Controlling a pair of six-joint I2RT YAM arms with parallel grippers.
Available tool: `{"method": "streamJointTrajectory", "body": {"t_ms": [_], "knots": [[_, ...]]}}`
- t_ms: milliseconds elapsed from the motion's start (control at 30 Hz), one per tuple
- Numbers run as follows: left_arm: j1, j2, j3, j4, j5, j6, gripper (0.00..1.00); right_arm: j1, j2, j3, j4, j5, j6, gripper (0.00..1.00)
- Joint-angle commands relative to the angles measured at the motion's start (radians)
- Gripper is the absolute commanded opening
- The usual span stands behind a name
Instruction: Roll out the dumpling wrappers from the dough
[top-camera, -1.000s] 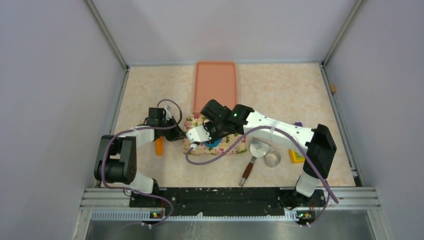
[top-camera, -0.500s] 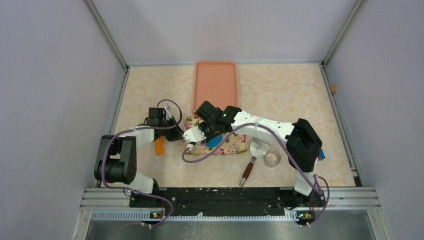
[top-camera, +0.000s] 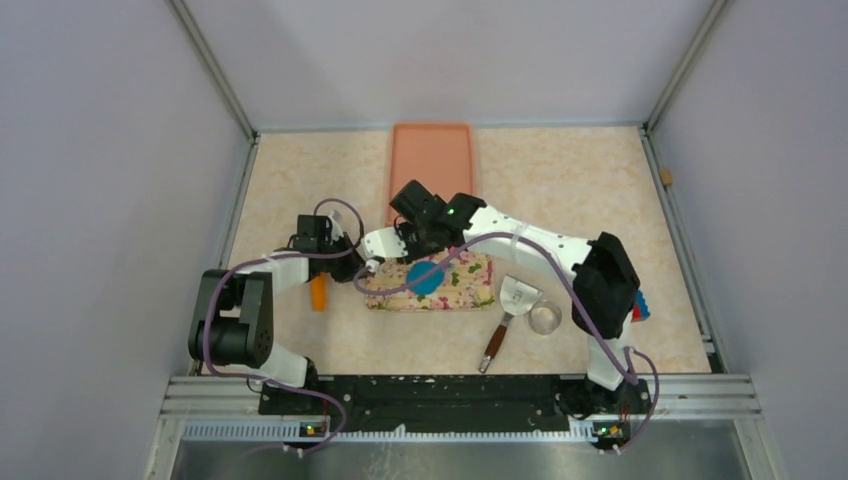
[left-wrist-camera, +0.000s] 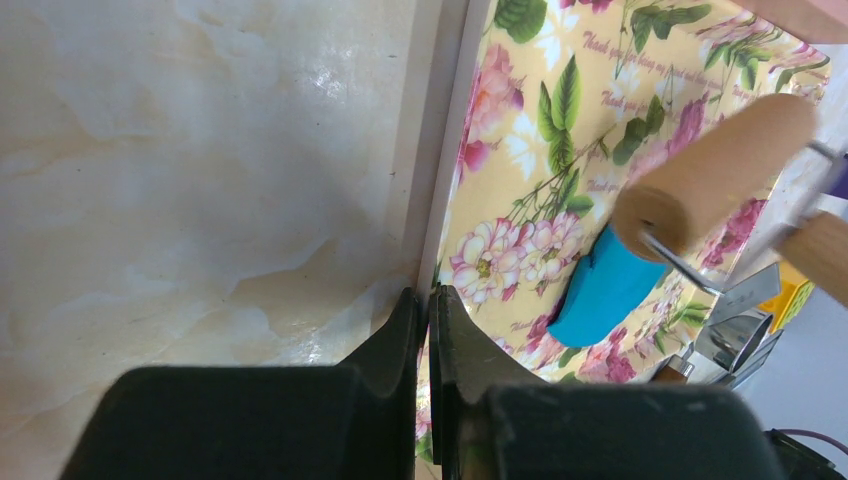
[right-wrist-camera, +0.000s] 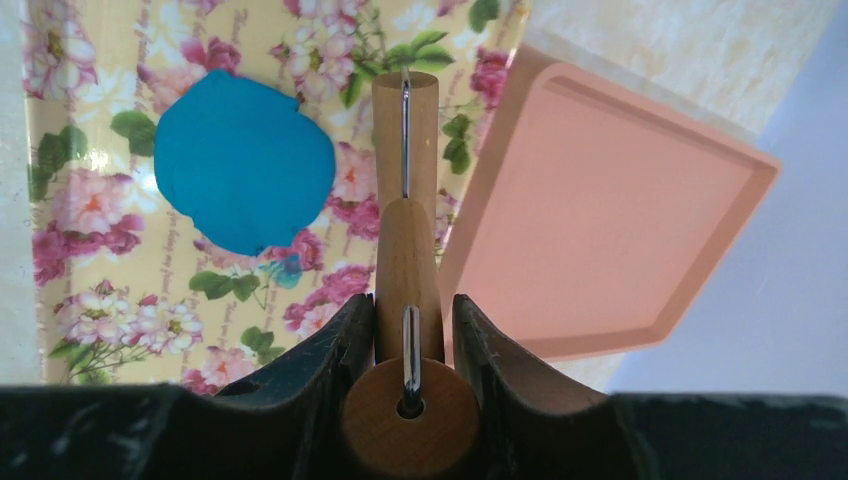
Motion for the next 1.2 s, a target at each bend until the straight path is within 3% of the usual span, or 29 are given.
{"method": "streamJointTrajectory", "body": {"t_ms": [0, 200, 767, 1167], "knots": [[0.010, 0.029, 0.018, 0.010, -0.059, -0.025, 0.00, 0.022, -0.103, 0.148, -0.134, -0.039, 0.051, 0.00], [0.011, 0.032, 0.021, 0.009, -0.056, -0.025, 0.00, 0.049, -0.138, 0.031, -0.232, -0.128, -0.005, 0.00], [0.019, -0.007, -0.002, 0.014, -0.065, -0.022, 0.00, 0.059, -0.054, -0.033, -0.166, -0.098, -0.058, 0.00], [0.023, 0.001, 0.007, 0.019, -0.068, -0.024, 0.00, 0.026, 0.116, -0.005, -0.374, -0.161, -0.123, 0.00]]}}
